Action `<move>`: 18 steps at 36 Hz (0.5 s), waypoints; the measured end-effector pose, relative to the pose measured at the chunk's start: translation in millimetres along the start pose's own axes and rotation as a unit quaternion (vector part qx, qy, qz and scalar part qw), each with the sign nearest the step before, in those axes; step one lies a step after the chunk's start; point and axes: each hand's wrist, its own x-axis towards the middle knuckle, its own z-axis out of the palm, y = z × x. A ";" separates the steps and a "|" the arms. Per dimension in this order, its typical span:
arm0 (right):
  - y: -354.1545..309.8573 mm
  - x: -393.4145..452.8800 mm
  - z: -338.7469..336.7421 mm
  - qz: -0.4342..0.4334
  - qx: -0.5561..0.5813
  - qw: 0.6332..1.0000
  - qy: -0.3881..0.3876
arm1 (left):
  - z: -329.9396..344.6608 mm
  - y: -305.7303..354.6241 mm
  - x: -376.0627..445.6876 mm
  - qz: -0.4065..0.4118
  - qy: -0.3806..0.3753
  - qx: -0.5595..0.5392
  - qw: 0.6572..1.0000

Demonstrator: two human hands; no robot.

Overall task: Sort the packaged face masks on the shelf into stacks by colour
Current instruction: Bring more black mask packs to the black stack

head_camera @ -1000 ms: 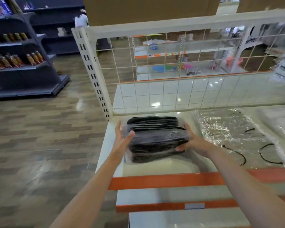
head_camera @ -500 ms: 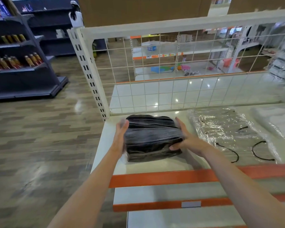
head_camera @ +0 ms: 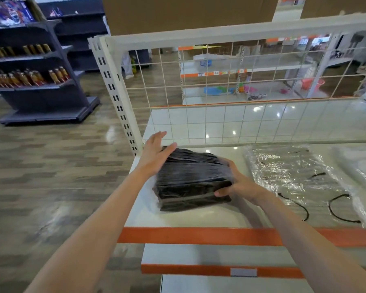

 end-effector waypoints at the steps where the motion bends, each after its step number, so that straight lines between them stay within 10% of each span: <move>1: -0.4 0.9 0.2 -0.002 -0.002 1.000 -0.003 | 2.6 3.0 1.0 0.035 -0.018 0.078 0.996; 6: 2.4 4.9 -0.8 -0.014 0.001 1.000 -0.001 | 15.3 1.9 3.7 0.018 -0.196 0.324 0.925; 18: 3.6 5.6 -1.1 -0.026 0.016 1.000 0.003 | 53.8 41.8 11.2 0.122 -0.166 0.332 0.921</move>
